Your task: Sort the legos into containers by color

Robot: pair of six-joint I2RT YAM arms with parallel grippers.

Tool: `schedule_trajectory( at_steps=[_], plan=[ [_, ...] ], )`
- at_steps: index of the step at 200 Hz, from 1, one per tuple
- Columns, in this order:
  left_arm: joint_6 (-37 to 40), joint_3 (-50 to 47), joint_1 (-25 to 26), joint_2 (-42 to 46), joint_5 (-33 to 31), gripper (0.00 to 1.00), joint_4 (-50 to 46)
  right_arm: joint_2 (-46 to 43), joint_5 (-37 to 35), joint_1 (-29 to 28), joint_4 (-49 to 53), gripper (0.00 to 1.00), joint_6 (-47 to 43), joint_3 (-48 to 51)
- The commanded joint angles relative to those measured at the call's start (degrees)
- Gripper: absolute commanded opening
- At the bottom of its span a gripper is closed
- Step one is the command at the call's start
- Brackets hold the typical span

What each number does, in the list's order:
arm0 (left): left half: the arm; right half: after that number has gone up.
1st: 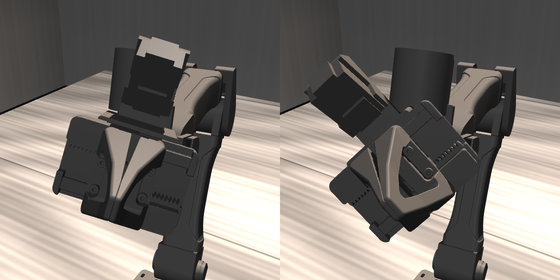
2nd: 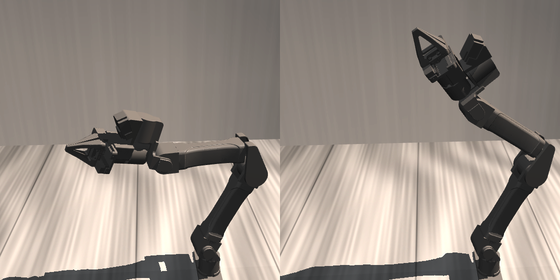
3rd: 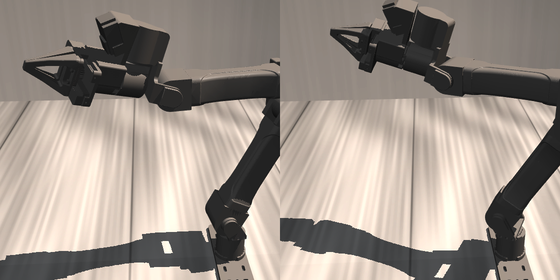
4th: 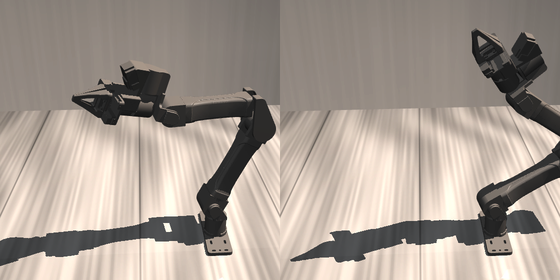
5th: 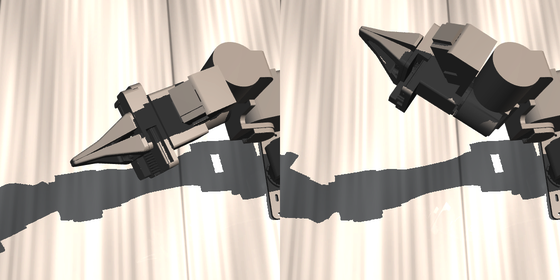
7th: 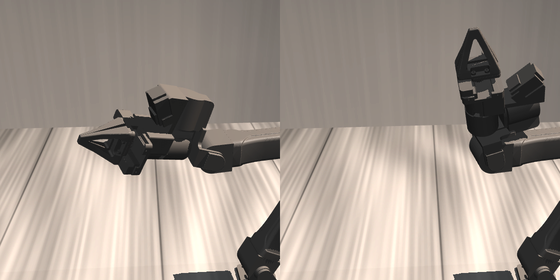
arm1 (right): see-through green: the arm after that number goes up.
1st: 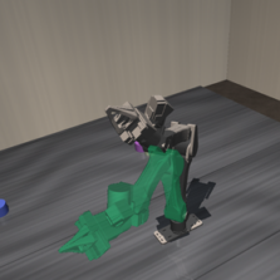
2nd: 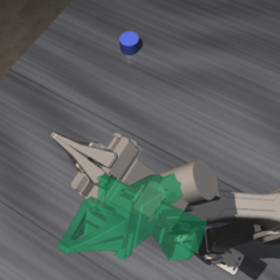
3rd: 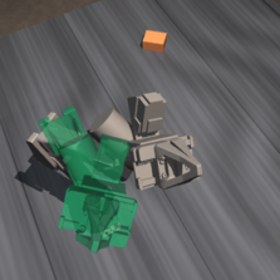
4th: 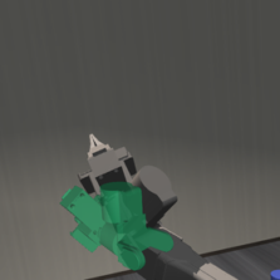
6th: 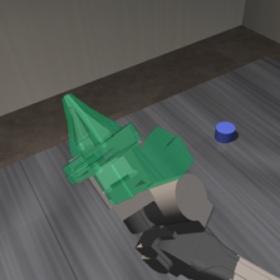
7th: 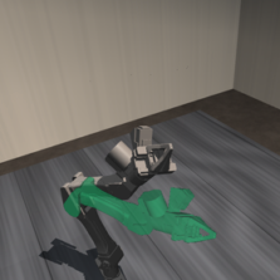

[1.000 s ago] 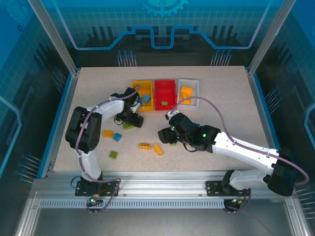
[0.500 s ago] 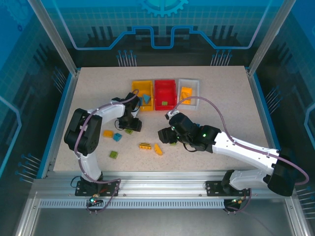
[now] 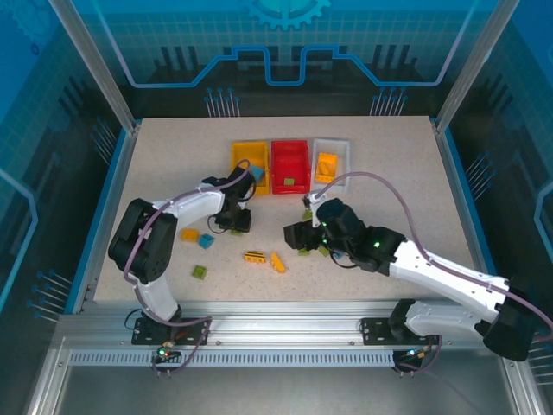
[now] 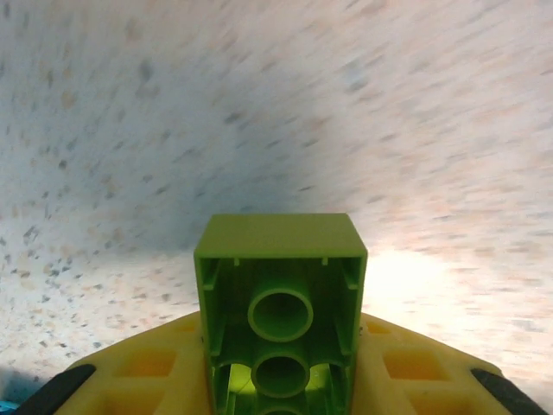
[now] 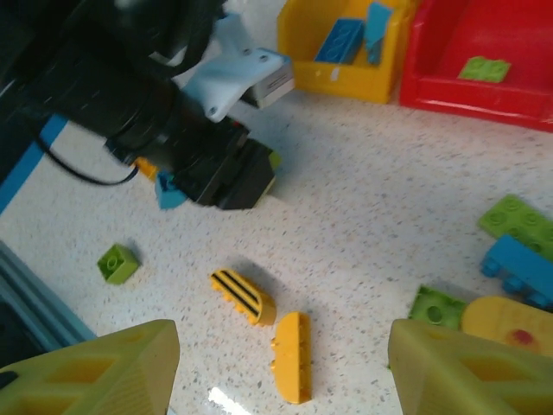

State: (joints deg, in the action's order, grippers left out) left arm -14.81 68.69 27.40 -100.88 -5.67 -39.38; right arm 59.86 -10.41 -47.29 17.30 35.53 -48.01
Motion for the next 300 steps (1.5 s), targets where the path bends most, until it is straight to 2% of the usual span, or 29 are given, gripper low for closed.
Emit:
schedule_trajectory(
  at_steps=[1,21,38,76,123,145,160,171,191,234,263,300],
  plan=[
    [-3.5,9.2,2.5,1.2,1.9,0.32,-0.4,-2.7,3.8,6.9,-2.7,0.67,3.0,1.1],
    [-4.9,17.6,3.3,-2.9,2.7,0.32,-0.5,-2.2,7.8,13.0,-3.9,0.67,3.8,0.2],
    [-5.4,26.2,3.4,-8.2,2.5,0.32,-1.6,-0.3,9.0,15.8,-3.4,0.67,3.3,-2.1],
    [-7.0,43.7,3.5,-21.5,1.2,0.32,-3.2,4.2,10.1,19.4,-2.5,0.66,3.5,-6.8],
    [-10.2,54.8,1.8,-33.2,3.9,0.33,-1.3,6.1,11.0,20.6,-3.4,0.66,4.1,-8.2],
    [-11.7,55.9,0.8,-35.6,5.8,0.41,-0.2,6.2,11.2,20.6,-3.2,0.66,4.0,-7.9],
    [-11.9,55.9,0.5,-36.0,7.2,0.52,0.1,6.2,11.2,20.7,-3.0,0.66,3.8,-7.6],
    [-11.7,55.9,0.6,-35.3,7.5,0.59,-0.1,6.2,10.9,20.7,-2.6,0.67,3.7,-7.4],
    [-12.0,54.2,0.8,-32.3,8.5,0.64,1.1,6.2,10.0,20.7,-0.9,0.67,3.2,-7.4],
    [-15.5,46.2,1.9,-22.1,11.0,0.64,6.9,8.0,4.0,17.7,9.1,0.65,1.8,-7.2],
    [-18.0,37.3,3.8,-13.3,11.0,0.64,12.0,9.4,-2.5,11.9,17.8,0.64,4.4,-6.8],
    [-21.1,21.2,6.7,3.9,4.2,0.61,14.4,9.7,-5.1,-0.6,14.2,0.64,7.4,-4.3]
  ],
)
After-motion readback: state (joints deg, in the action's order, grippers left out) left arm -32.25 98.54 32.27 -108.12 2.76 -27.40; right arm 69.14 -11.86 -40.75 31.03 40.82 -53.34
